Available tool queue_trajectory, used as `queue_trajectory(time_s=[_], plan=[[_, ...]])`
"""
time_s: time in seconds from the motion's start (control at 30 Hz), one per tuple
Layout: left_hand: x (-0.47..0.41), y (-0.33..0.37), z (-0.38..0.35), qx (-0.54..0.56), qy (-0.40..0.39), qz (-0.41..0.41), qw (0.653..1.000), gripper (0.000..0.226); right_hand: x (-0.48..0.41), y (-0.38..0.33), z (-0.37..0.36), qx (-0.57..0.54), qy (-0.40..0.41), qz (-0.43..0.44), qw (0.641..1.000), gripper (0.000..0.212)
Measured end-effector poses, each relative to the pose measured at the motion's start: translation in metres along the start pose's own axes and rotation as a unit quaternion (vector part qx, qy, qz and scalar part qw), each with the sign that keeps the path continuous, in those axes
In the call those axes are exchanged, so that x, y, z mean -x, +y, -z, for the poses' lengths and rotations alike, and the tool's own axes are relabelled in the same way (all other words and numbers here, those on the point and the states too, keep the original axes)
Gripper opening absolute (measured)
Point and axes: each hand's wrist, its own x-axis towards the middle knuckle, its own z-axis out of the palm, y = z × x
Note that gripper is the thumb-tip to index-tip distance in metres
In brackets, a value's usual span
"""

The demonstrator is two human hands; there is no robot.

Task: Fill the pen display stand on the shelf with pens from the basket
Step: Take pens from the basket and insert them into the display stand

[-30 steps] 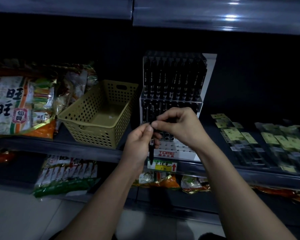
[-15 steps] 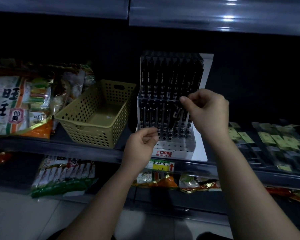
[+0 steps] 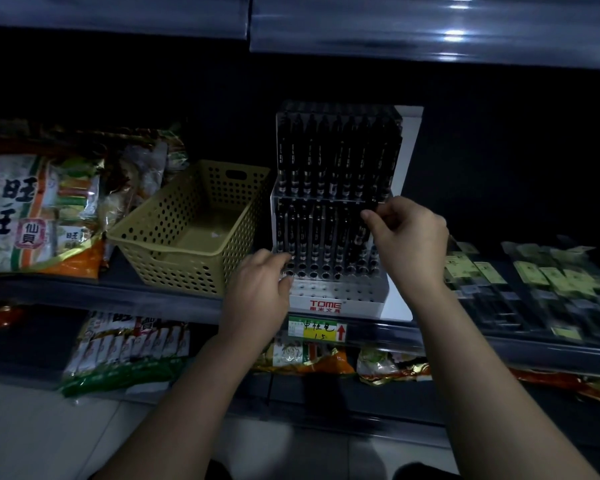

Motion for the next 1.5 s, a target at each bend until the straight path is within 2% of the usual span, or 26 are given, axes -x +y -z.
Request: queue_trajectory(time_s=[0.13, 0.3, 0.67, 0.8, 0.9, 1.03, 1.13, 1.3, 1.43, 1.5], plan=[[-0.005, -0.010, 0.007, -0.080, 0.051, -0.035, 0.995, 0.032, 0.002, 0.006, -0.006, 0.027, -0.028, 0.001, 0.999, 0.021], [-0.011, -0.022, 0.016, -0.166, 0.091, -0.006, 0.982, 0.035, 0.004, 0.012, -0.013, 0.066, -0.057, 0.002, 0.996, 0.019], [-0.011, -0.038, 0.022, -0.210, 0.041, 0.091, 0.973, 0.048, 0.003, 0.015, -0.016, 0.123, -0.097, -0.009, 0.988, 0.027], [-0.009, -0.043, 0.029, -0.214, 0.024, 0.087, 0.973, 0.047, 0.008, 0.002, -0.016, 0.120, -0.021, -0.021, 0.992, 0.044], [-0.006, -0.046, 0.036, -0.199, 0.024, 0.072, 0.977, 0.034, 0.011, -0.020, -0.020, 0.034, -0.040, -0.012, 0.999, 0.043], [0.000, -0.051, 0.047, -0.147, 0.031, 0.051, 0.987, 0.023, 0.025, -0.054, -0.042, -0.063, -0.230, -0.022, 0.971, 0.043], [0.006, -0.056, 0.056, -0.084, 0.028, 0.042, 0.995, 0.023, 0.034, -0.073, -0.071, -0.113, -0.295, -0.050, 0.948, 0.042], [0.009, -0.070, 0.070, -0.004, -0.067, 0.087, 0.994, 0.028, 0.039, -0.092, -0.115, -0.099, -0.327, -0.086, 0.936, 0.054], [0.008, -0.085, 0.082, 0.120, -0.185, 0.163, 0.962, 0.036, 0.040, -0.102, -0.123, -0.125, -0.297, -0.058, 0.945, 0.035], [0.003, -0.091, 0.086, 0.130, -0.215, 0.192, 0.949, 0.038, 0.041, -0.105, -0.123, -0.132, -0.292, -0.034, 0.947, 0.020]])
